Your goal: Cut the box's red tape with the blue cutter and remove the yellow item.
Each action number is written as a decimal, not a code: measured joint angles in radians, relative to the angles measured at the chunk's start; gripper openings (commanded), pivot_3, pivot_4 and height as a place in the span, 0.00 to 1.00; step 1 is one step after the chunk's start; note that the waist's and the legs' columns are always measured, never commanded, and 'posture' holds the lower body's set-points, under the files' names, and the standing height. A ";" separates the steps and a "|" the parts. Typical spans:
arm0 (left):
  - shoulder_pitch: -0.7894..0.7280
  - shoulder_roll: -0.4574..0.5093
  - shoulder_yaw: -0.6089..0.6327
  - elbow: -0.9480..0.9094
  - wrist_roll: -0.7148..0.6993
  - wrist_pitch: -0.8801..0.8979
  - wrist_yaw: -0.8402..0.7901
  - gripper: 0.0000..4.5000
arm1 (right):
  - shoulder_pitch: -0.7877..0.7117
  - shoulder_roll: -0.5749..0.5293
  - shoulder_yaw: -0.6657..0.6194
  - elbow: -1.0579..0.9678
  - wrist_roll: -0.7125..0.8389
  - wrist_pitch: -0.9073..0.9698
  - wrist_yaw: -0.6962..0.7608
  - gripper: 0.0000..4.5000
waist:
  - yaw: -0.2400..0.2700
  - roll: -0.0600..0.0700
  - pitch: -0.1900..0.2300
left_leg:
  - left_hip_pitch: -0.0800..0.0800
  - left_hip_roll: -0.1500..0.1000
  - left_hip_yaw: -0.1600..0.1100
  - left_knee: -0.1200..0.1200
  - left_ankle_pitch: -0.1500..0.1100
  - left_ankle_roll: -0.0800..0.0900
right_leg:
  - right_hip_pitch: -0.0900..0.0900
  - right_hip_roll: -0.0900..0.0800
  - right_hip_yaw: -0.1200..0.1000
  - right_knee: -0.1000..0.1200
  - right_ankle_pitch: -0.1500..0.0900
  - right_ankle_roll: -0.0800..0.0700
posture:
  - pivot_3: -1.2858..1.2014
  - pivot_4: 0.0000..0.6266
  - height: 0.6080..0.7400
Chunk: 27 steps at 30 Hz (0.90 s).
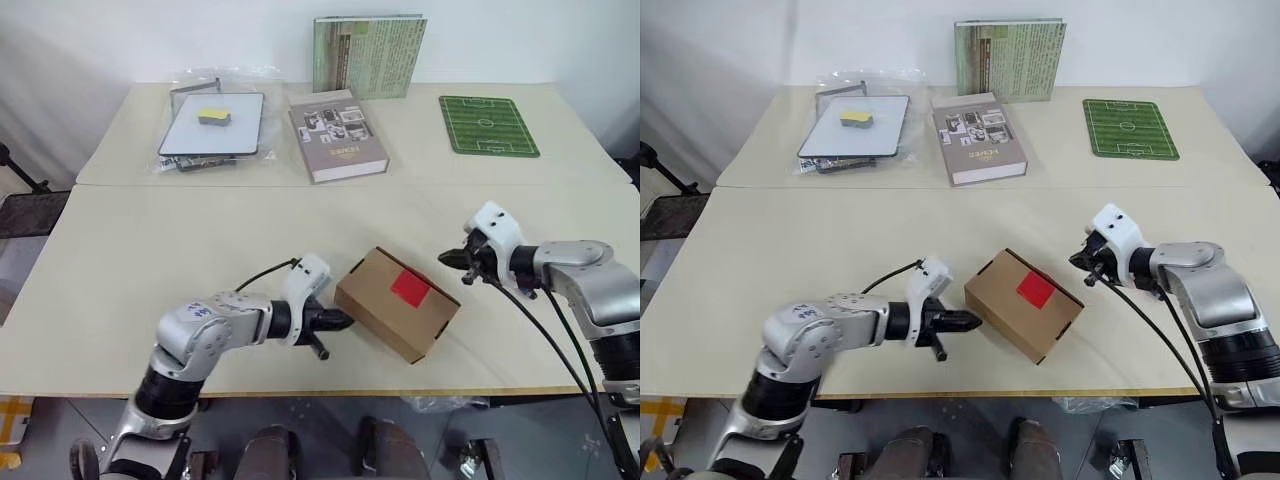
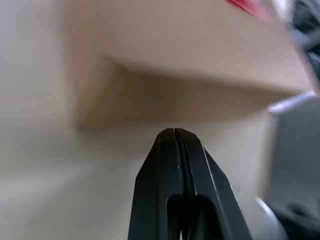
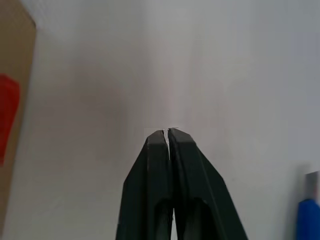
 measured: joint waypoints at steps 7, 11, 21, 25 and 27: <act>-0.065 -0.062 0.016 0.131 0.102 -0.127 0.055 0.00 | 0.027 0.003 -0.027 -0.173 0.049 0.130 -0.003 0.00 | 0.000 0.000 0.000 | 0.000 0.000 0.000 0.000 0.000 0.000 | 0.000 0.000 0.000 0.000 0.000 0.000 | 0.52 0.24 1.00; -0.118 -0.072 0.003 0.227 0.149 -0.195 0.039 0.00 | 0.026 0.041 -0.058 -0.233 0.079 0.204 -0.053 0.00 | 0.001 0.000 0.000 | 0.000 0.000 0.000 0.000 0.000 0.000 | 0.000 0.000 0.000 0.000 0.000 0.000 | 0.52 0.24 1.00; -0.248 -0.101 -0.029 0.451 0.235 -0.333 -0.051 0.00 | 0.058 0.065 -0.085 -0.314 0.095 0.290 -0.138 0.00 | 0.001 0.000 0.000 | -0.001 0.000 0.006 0.000 0.000 0.000 | 0.000 0.000 -0.003 0.000 0.000 0.000 | 0.52 0.24 1.00; -0.293 -0.119 -0.035 0.523 0.267 -0.371 -0.084 0.00 | 0.061 0.070 -0.088 -0.305 0.086 0.285 -0.167 0.00 | -0.001 0.000 0.000 | -0.001 0.000 0.007 0.000 0.000 0.000 | 0.000 0.000 -0.003 0.000 0.000 0.000 | 0.52 0.24 1.00; -0.300 -0.126 -0.033 0.528 0.275 -0.379 -0.092 0.00 | 0.061 0.074 -0.088 -0.288 0.075 0.272 -0.178 0.00 | -0.002 0.000 0.000 | -0.001 0.000 0.007 0.000 0.000 0.000 | 0.000 0.000 -0.003 -0.001 0.000 0.000 | 0.52 0.24 1.00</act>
